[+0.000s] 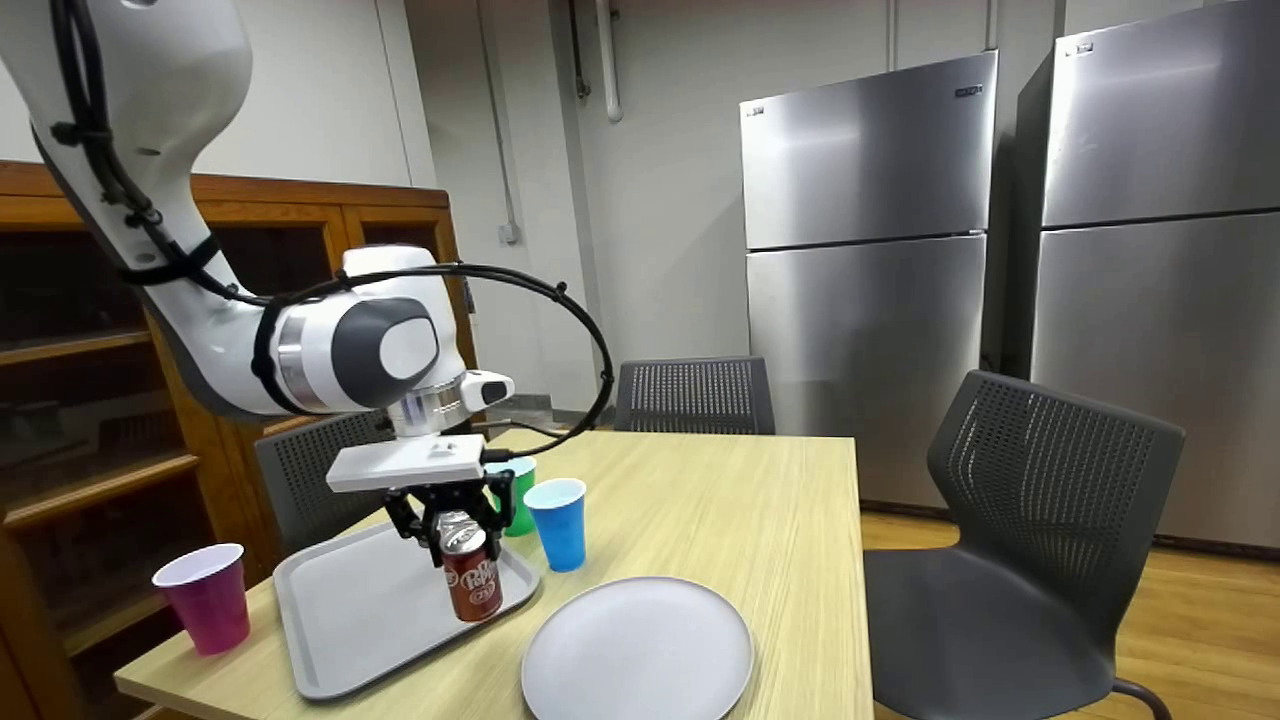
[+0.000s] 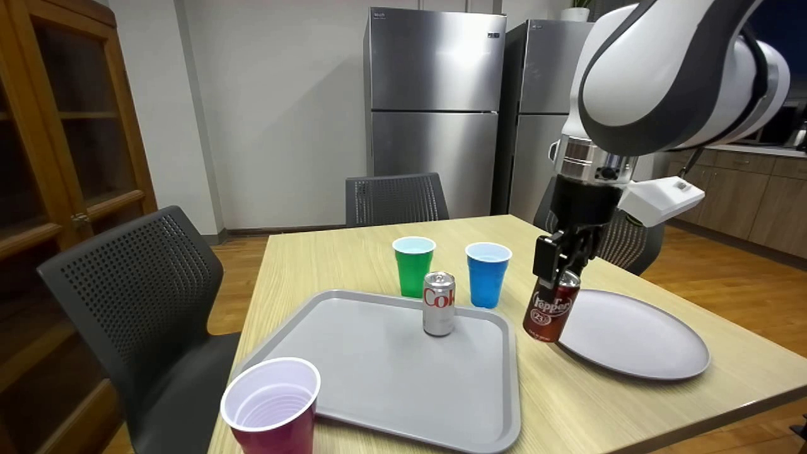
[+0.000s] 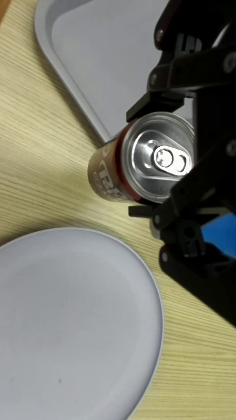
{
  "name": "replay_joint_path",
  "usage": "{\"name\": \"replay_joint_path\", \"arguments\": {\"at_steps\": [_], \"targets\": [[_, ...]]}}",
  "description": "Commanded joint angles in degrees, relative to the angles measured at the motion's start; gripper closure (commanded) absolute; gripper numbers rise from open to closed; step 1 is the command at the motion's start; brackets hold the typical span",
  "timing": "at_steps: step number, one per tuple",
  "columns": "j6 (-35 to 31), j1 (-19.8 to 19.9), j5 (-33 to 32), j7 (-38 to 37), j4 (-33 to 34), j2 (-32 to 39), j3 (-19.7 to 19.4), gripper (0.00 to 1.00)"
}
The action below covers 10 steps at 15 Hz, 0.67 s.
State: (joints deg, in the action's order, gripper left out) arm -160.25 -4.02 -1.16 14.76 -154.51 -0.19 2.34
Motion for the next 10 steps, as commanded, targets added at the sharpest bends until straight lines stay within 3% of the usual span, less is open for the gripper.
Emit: {"name": "replay_joint_path", "arguments": {"at_steps": [1,10], "targets": [[1.32,-1.51,0.44,-3.70,-0.88,-2.16,2.07,0.62],[1.21,-4.45,-4.67,-12.39,1.18,1.32,4.85,0.62]]}}
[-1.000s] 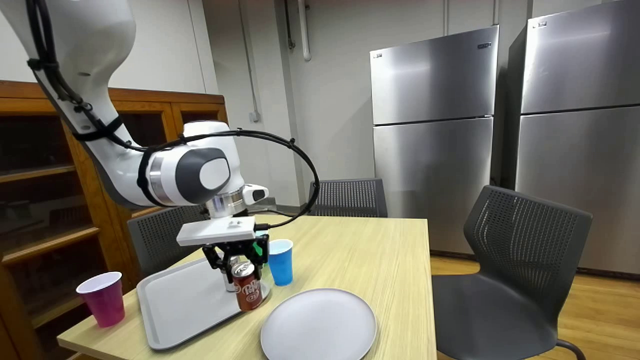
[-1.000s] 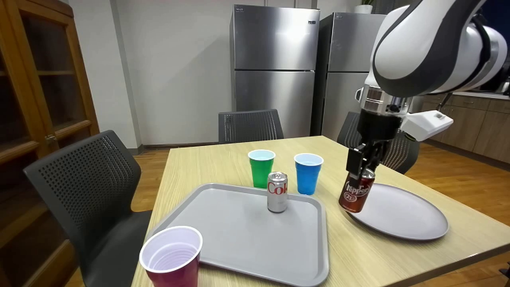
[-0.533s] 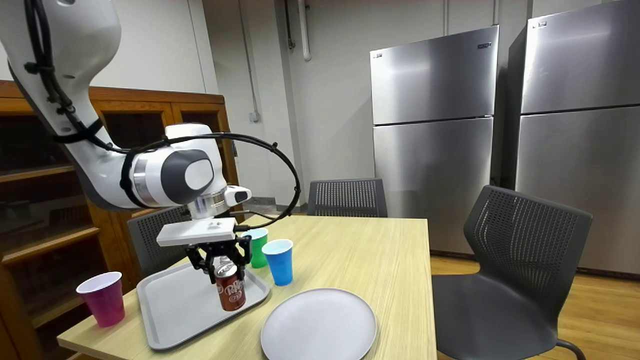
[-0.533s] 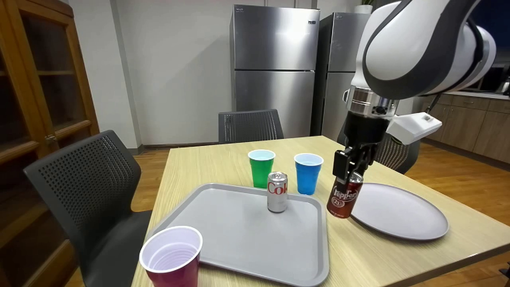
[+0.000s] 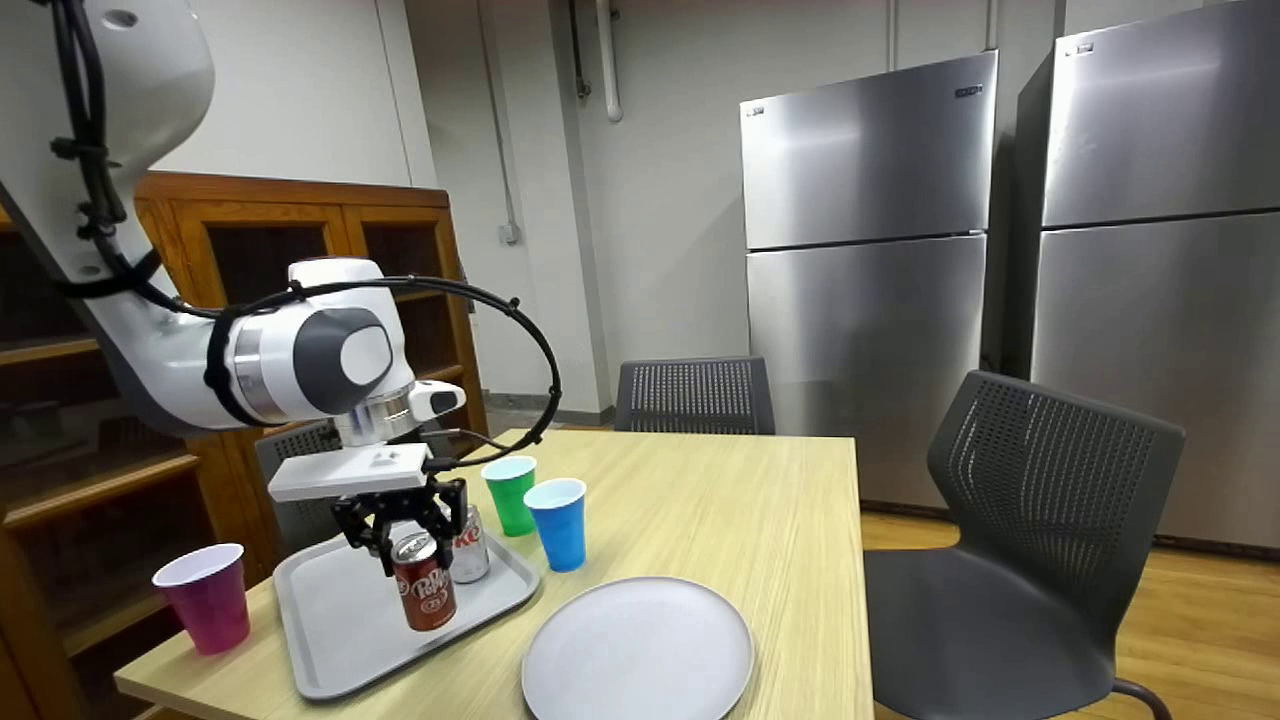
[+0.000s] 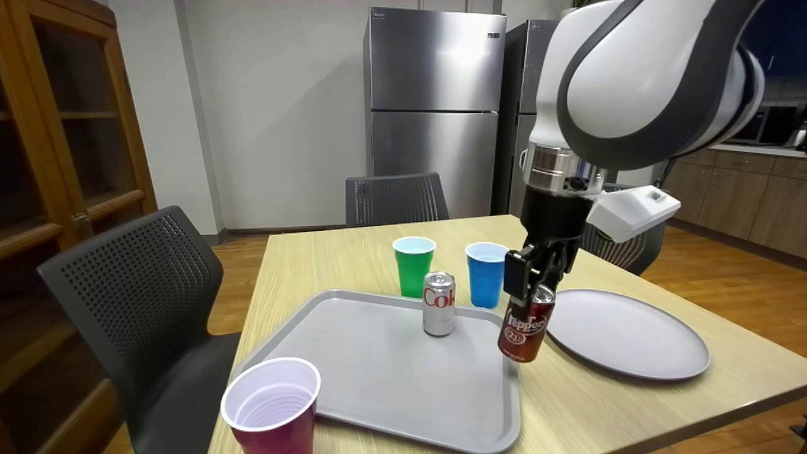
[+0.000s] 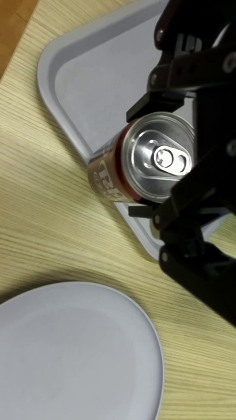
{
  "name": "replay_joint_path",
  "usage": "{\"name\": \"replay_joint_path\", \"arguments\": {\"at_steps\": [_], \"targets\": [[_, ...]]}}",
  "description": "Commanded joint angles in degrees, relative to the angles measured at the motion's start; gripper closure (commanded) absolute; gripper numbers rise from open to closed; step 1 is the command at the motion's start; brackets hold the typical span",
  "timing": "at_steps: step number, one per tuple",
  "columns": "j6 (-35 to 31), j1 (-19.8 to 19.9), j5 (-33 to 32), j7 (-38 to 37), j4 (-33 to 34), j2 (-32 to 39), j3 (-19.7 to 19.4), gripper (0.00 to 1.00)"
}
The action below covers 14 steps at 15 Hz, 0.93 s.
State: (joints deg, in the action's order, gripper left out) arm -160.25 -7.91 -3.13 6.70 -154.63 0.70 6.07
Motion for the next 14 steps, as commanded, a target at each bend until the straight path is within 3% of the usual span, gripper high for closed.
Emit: {"name": "replay_joint_path", "arguments": {"at_steps": [1,6,14], "targets": [[1.27,-0.83,-3.69,-5.36,1.65,0.84,1.28,0.62],[1.42,-2.66,-10.07,-11.34,3.68,3.07,1.79,0.62],[0.61,-5.38,-10.70,-14.14,8.56,9.12,1.46,0.62]]}}
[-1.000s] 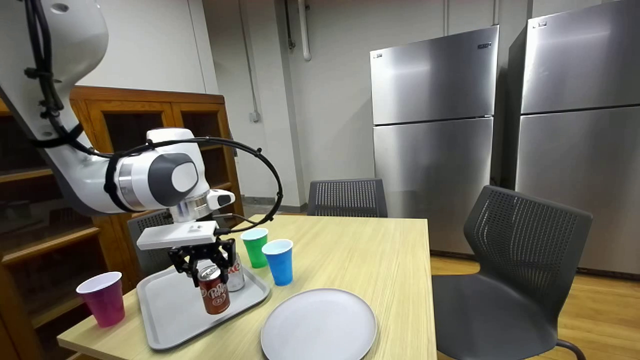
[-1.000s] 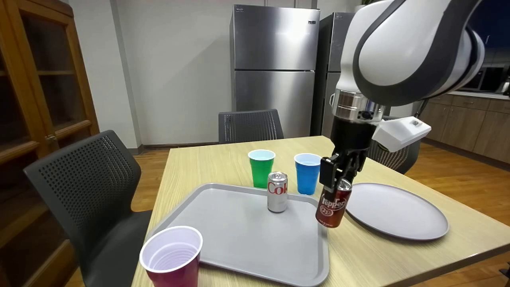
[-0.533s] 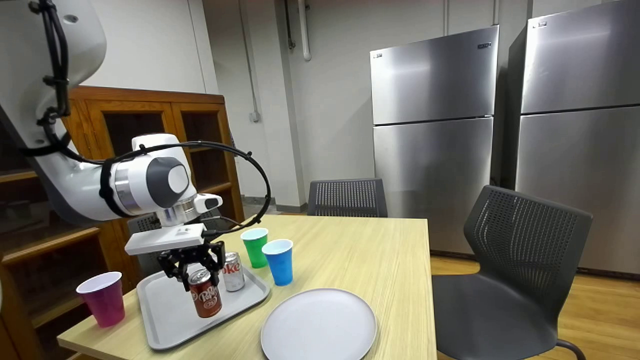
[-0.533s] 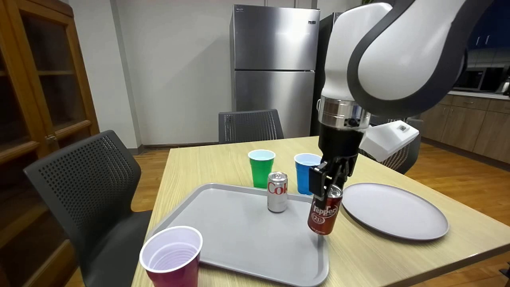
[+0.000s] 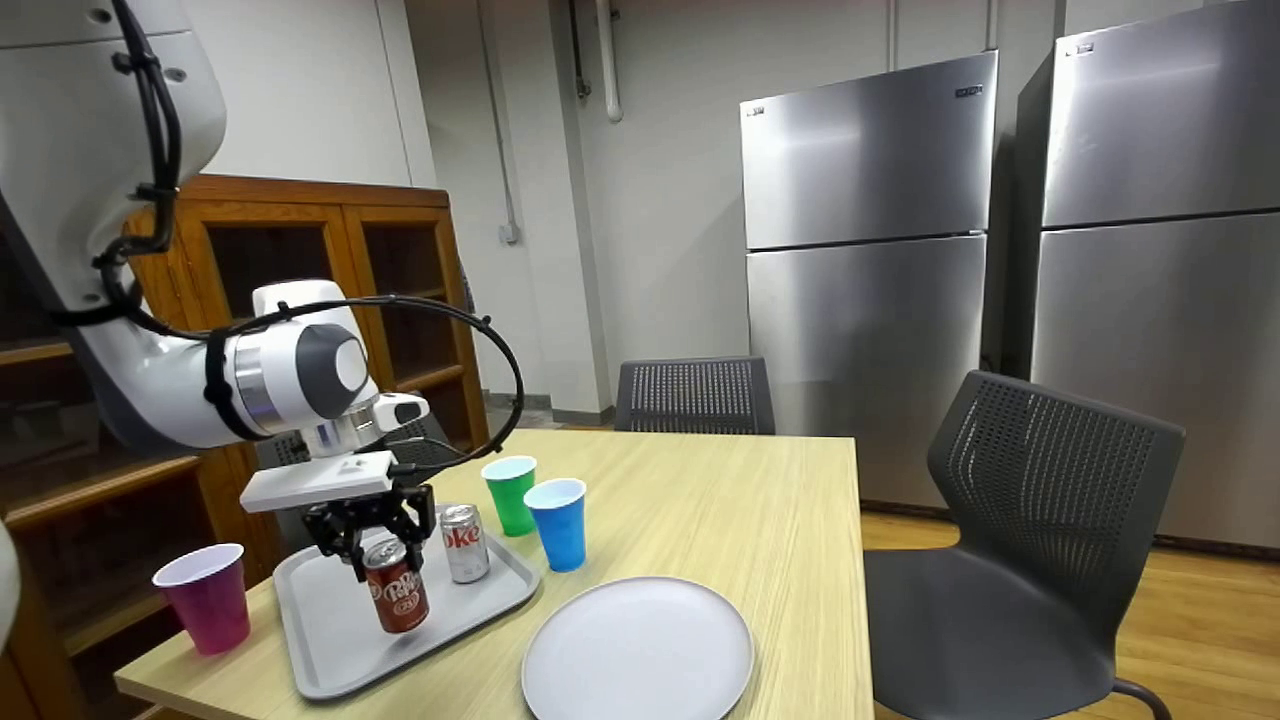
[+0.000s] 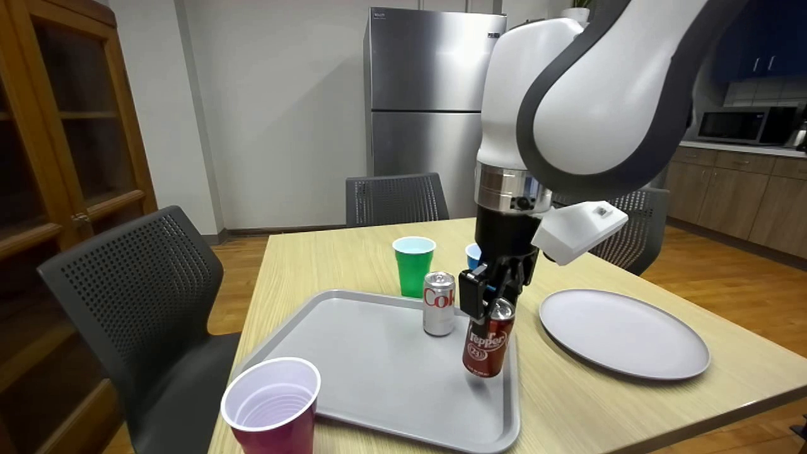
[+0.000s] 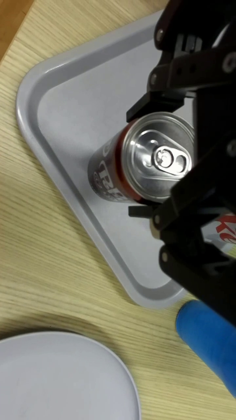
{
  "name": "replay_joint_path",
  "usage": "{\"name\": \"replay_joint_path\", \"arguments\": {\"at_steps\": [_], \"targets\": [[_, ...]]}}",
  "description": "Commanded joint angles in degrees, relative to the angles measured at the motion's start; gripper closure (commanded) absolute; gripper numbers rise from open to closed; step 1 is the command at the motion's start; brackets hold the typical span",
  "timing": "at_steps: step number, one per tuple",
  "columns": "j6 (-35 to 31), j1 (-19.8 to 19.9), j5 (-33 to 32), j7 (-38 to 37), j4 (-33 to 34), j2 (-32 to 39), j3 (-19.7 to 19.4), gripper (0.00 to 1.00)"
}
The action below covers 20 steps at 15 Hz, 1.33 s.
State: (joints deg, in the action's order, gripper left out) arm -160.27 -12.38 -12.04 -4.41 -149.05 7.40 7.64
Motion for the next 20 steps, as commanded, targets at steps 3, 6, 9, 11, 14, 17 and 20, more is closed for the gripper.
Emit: {"name": "replay_joint_path", "arguments": {"at_steps": [3,6,9,11,14,17,20], "targets": [[0.93,-2.23,-3.40,-5.05,4.76,4.73,-1.13,0.62],[1.07,-3.13,-3.40,-5.68,5.90,6.19,-1.56,0.62],[1.05,-3.85,-3.18,-5.79,6.43,6.95,-2.14,0.62],[1.15,-4.10,-2.98,-5.65,6.66,7.19,-2.42,0.62],[1.52,-4.42,-3.21,-5.78,6.79,7.25,-2.91,0.12],[1.34,-4.69,-3.43,-5.73,6.64,7.08,-3.30,0.00],[1.30,-4.55,-3.06,-5.28,6.37,6.69,-3.07,0.00]]}}
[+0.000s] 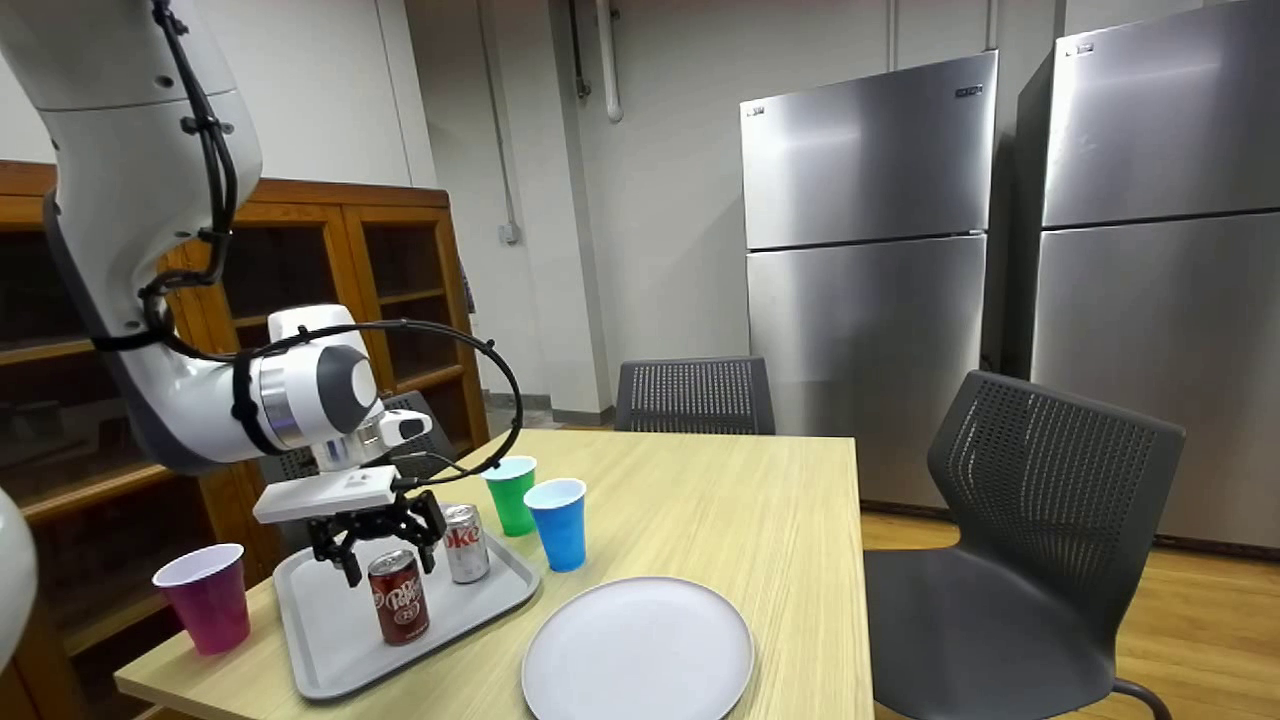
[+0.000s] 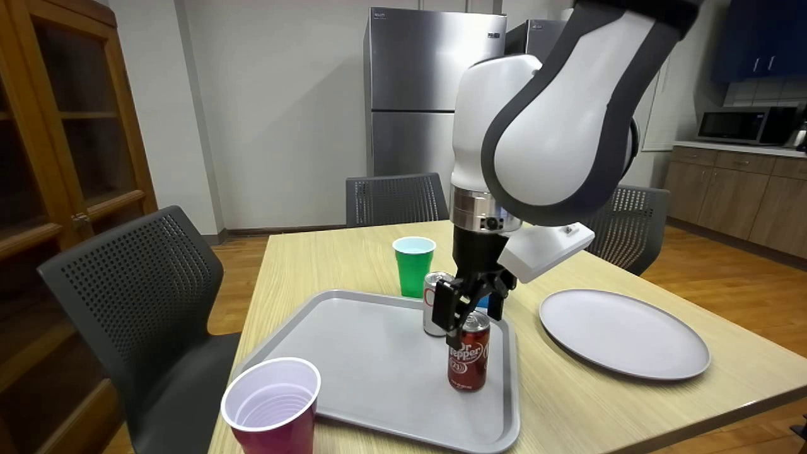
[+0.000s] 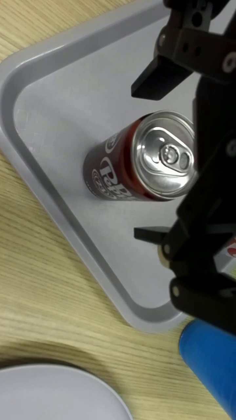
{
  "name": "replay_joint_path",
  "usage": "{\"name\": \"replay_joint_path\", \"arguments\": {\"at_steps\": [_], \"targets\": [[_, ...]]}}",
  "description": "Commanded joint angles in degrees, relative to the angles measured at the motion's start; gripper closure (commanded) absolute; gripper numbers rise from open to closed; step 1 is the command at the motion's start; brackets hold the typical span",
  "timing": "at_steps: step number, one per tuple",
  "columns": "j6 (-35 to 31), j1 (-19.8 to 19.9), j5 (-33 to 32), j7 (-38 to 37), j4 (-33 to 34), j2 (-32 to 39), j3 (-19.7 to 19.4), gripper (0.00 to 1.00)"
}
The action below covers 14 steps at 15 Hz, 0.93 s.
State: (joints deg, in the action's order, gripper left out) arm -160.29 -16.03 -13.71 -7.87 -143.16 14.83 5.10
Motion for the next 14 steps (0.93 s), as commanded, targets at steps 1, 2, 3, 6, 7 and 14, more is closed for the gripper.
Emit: {"name": "replay_joint_path", "arguments": {"at_steps": [1,2,3,6,7,14], "targets": [[1.32,-0.83,-1.26,-1.66,0.37,-0.86,-0.42,0.00],[1.39,-0.76,-1.10,-1.48,0.23,-1.01,-0.31,0.00],[1.41,-0.71,-1.00,-1.39,0.16,-1.11,-0.25,0.00],[1.66,-0.39,-0.49,-0.89,-0.07,-1.71,0.02,0.00],[1.64,-0.41,-0.57,-0.96,-0.14,-1.94,-0.04,0.00],[2.92,0.38,0.05,-0.22,-0.57,-5.84,0.47,0.00]]}}
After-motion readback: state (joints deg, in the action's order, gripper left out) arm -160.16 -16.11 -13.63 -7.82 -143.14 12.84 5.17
